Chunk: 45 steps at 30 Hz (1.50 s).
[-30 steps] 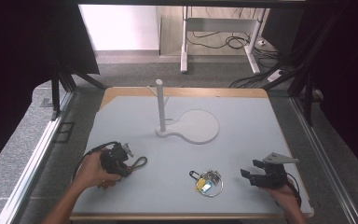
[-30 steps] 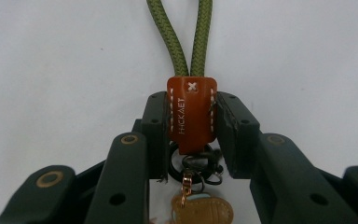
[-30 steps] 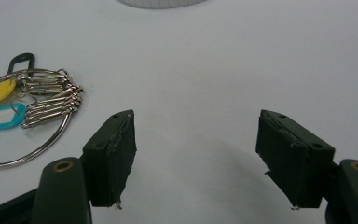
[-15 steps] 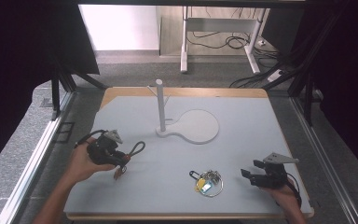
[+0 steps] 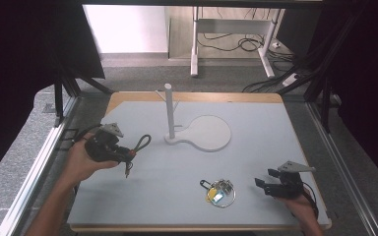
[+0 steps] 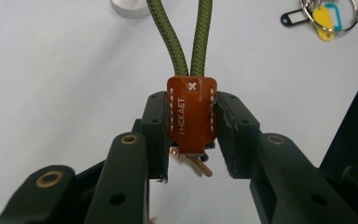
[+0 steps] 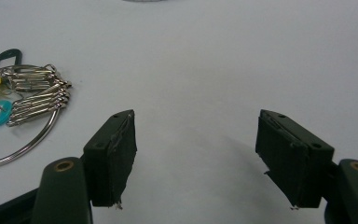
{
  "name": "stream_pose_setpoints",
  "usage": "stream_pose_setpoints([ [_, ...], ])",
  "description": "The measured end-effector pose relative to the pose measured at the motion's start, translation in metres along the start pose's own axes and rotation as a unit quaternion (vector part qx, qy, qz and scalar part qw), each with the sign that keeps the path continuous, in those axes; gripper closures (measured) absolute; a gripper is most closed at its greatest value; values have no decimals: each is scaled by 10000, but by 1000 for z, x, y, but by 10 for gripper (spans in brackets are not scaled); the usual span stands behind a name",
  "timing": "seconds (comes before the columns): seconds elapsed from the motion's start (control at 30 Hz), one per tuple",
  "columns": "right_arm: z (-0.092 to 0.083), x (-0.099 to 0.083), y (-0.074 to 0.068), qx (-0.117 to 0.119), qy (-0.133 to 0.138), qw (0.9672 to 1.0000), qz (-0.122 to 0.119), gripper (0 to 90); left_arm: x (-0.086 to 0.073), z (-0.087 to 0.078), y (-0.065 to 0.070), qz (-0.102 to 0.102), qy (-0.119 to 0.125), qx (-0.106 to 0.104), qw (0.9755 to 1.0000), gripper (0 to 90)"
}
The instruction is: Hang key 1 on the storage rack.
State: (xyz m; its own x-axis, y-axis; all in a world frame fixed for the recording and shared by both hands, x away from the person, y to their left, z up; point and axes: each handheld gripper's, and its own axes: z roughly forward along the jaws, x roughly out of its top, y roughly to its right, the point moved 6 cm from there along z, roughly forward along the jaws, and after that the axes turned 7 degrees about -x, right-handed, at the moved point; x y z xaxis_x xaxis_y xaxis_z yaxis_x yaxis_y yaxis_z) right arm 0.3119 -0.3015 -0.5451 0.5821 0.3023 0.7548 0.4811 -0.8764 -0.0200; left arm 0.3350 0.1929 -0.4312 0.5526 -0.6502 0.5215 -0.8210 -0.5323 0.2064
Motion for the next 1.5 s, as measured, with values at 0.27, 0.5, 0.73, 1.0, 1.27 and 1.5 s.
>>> stream_pose_setpoints([
  [0.27, 0, 0, 0, -12, -22, 10000, 9, 294, 7, -2, -3, -29, 37, -6, 10000, 665],
  [0.5, 0, 0, 0, -23, -20, 10000, 7, 295, 21, -9, -3, 13, 170, 22, 9999, 665],
  [0.73, 0, 0, 0, -22, -22, 10000, 7, 296, 32, -12, -6, -21, 222, -19, 9997, 665],
  [1.0, -1, 0, 0, -20, -7, 10000, -2, 297, 45, -12, -18, -199, 390, -27, 9990, 665],
  [1.27, -1, 0, 2, -21, 22, 10000, 21, 298, 54, -19, -32, -307, 450, 40, 9985, 665],
  [1.5, 0, 0, 1, -22, 3, 10000, 6, 298, 62, -26, -38, -394, 612, 20, 9973, 665],
])
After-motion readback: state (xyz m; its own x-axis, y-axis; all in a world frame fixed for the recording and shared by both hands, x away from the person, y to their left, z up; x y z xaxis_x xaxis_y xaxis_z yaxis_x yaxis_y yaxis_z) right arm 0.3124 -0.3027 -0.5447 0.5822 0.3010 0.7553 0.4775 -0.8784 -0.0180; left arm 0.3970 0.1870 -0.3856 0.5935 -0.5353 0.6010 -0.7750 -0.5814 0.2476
